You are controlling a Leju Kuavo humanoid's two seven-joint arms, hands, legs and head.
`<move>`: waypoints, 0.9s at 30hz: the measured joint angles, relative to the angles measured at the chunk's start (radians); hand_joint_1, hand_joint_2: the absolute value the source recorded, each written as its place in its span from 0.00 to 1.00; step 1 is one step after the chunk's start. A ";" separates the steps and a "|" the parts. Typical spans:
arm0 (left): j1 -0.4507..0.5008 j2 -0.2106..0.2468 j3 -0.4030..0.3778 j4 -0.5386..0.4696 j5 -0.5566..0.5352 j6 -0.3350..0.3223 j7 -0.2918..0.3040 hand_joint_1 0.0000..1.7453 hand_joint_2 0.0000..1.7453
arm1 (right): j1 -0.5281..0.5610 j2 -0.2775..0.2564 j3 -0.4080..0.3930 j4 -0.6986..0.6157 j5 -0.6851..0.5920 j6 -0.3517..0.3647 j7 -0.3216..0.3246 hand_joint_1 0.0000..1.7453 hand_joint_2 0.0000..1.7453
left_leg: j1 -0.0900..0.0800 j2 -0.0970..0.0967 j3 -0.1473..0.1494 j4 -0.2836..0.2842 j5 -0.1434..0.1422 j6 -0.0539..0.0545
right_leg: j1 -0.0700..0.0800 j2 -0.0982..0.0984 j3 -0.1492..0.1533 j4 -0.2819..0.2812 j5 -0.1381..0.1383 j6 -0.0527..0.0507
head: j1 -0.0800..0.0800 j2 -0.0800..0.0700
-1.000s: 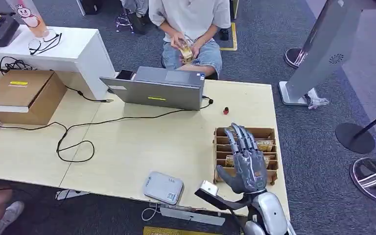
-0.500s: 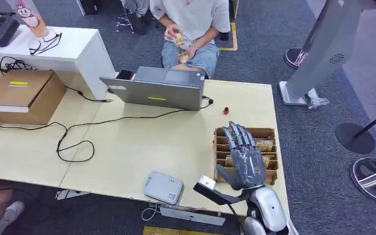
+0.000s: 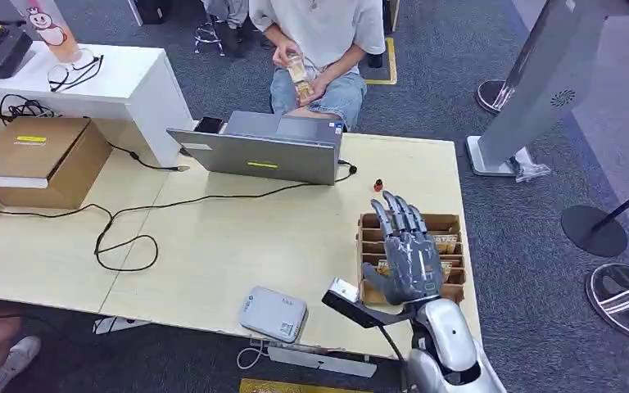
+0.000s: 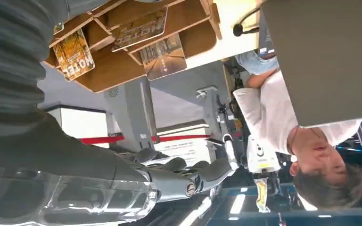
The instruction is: Pass the card to the sensor for recognition and then transmit it.
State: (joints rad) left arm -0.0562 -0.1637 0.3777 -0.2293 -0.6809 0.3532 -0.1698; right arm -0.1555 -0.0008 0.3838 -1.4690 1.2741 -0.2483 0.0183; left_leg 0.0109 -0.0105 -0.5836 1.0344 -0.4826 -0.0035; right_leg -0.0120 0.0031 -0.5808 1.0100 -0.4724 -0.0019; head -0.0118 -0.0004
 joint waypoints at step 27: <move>0.000 0.000 0.000 0.000 -0.002 0.002 0.003 0.00 0.00 | -0.022 0.003 -0.011 0.073 0.110 0.069 0.124 0.00 1.00 | 0.000 0.000 0.000 0.000 0.000 0.000 | 0.000 0.000 0.000 0.000 0.000 0.000 | 0.000 0.000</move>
State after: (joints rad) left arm -0.0559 -0.1633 0.3777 -0.2293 -0.6825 0.3555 -0.1667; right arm -0.1776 0.0019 0.3727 -1.3958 1.3844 -0.1793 0.1419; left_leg 0.0109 -0.0106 -0.5835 1.0344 -0.4826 -0.0035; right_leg -0.0120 0.0032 -0.5809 1.0099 -0.4724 -0.0019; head -0.0122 -0.0004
